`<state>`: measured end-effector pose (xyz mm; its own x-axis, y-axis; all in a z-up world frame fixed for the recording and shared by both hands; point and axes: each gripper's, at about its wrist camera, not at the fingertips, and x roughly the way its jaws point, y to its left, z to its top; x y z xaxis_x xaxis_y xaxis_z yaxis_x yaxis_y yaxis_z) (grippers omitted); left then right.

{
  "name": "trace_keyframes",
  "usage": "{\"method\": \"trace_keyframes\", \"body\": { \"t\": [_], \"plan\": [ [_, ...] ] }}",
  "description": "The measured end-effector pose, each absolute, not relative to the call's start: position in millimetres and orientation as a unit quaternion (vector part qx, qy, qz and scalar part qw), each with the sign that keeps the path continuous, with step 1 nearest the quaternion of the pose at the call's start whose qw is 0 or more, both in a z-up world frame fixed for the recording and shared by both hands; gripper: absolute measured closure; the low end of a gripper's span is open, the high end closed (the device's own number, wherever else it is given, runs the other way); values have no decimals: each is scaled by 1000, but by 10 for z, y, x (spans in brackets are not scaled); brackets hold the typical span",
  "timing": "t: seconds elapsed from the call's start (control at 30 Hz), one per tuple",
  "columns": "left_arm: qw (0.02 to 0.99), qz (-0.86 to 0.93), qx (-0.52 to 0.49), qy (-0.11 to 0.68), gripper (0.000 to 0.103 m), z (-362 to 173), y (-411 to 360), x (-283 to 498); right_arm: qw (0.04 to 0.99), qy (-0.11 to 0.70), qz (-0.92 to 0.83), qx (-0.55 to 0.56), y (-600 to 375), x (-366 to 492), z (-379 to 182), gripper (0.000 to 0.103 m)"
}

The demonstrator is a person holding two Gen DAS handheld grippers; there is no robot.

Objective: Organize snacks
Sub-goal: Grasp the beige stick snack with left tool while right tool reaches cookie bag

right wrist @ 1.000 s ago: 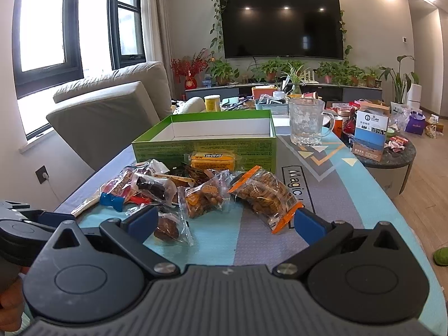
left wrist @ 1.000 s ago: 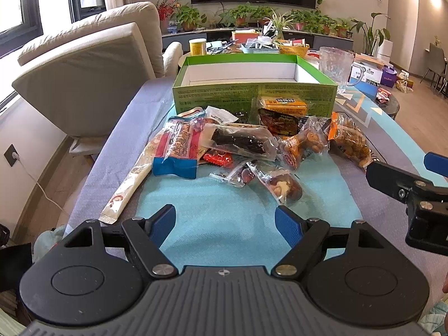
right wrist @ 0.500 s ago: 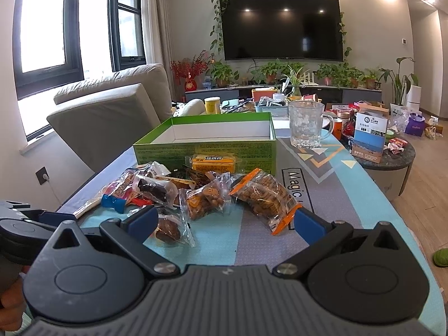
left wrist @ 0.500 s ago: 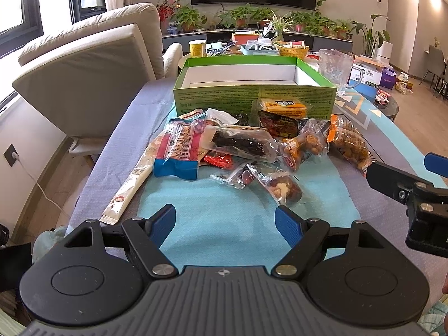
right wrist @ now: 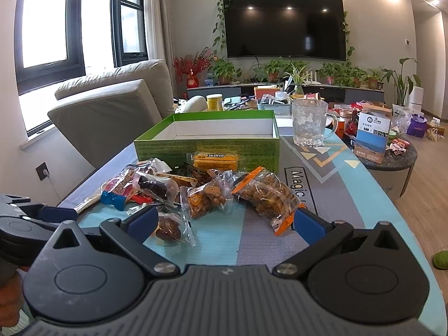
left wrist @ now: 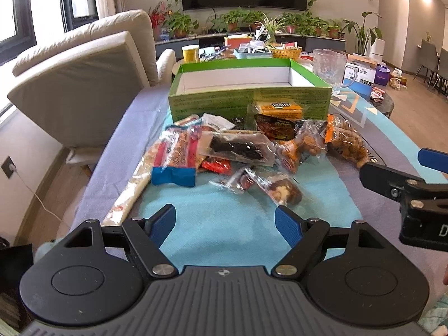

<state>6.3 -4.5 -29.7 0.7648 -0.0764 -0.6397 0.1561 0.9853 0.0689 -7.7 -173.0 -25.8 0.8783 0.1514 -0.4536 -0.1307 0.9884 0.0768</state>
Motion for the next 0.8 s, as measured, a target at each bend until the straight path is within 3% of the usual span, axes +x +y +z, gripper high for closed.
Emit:
{"method": "trace_keyframes", "body": {
  "t": [0.8],
  "plan": [
    [942, -6, 71, 328, 27, -280, 336, 490, 964, 259, 50, 29, -1792, 200, -404, 46]
  ]
}}
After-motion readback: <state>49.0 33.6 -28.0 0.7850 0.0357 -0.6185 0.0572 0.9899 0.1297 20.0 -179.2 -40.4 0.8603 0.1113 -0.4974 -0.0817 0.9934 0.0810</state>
